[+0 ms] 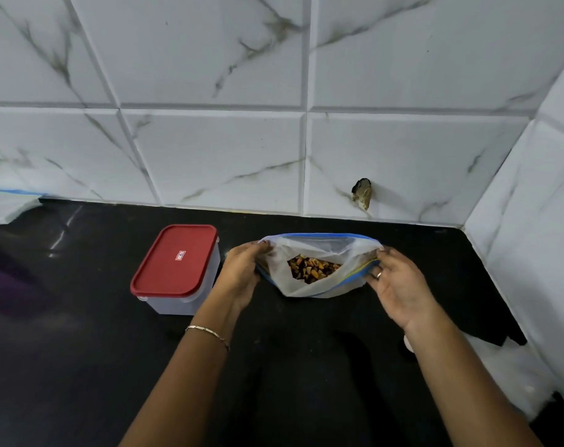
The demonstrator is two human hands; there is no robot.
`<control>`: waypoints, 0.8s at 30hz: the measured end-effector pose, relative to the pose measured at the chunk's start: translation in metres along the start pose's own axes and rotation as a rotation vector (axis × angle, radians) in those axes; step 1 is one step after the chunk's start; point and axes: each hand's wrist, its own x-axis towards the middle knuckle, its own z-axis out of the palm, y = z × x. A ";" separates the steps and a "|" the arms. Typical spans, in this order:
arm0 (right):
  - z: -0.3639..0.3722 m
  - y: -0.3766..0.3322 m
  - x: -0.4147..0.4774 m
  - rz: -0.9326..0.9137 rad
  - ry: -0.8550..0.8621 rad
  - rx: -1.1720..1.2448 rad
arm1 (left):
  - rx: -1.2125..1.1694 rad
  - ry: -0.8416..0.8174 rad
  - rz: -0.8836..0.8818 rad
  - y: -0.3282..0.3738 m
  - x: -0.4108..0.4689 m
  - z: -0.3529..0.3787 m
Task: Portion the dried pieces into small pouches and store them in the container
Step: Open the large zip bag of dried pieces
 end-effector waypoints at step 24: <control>-0.009 0.041 -0.007 -0.345 0.120 -1.285 | 1.090 0.119 0.362 -0.033 -0.022 -0.009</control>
